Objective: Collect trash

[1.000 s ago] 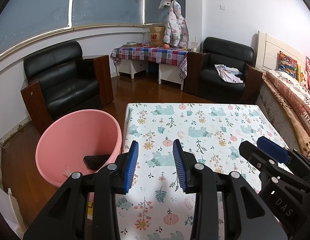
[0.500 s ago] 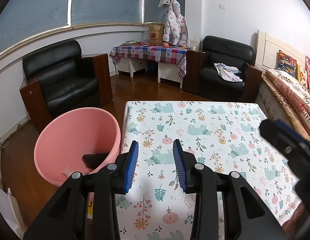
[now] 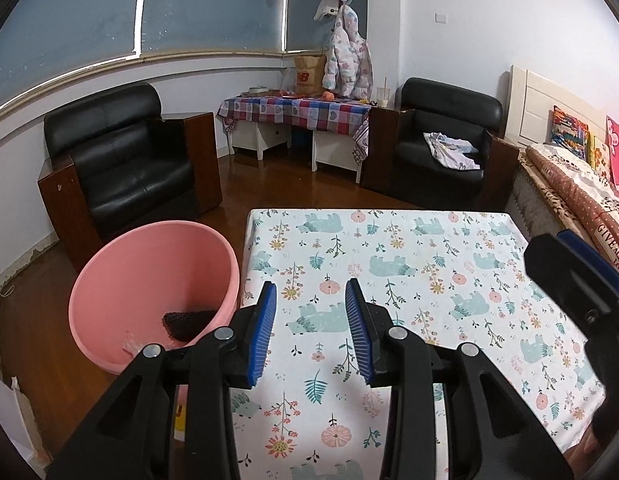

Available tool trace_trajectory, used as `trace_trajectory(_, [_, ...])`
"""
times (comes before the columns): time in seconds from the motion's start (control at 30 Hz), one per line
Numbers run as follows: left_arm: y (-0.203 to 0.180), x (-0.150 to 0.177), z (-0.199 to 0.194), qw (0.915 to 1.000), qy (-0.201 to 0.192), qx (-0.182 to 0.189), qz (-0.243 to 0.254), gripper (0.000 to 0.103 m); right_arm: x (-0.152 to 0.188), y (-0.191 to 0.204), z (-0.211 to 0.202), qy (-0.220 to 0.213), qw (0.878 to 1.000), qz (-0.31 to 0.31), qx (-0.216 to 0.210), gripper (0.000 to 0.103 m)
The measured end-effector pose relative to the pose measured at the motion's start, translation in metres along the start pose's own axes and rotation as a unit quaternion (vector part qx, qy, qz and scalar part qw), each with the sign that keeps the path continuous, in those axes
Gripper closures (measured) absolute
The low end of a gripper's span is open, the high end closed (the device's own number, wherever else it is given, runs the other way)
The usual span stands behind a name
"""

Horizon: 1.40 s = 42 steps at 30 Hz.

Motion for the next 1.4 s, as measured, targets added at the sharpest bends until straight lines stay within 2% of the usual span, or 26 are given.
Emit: trace_trajectory(1.4, [0.002,-0.004,-0.004,0.9999,-0.012,-0.004,0.003,0.067,0.008,-0.01,0.012,0.022,1.0,0.001,0.013,0.048])
Point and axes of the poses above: each gripper's, at about its wrist camera, not at the fingertips, and z roughly the way its jaws point, y to its left, x to its underside, the point moved 5 cm from there along z, roughly the way its jaws point, and after that the axes turned 10 degrees about x, right-handed, at the moved point
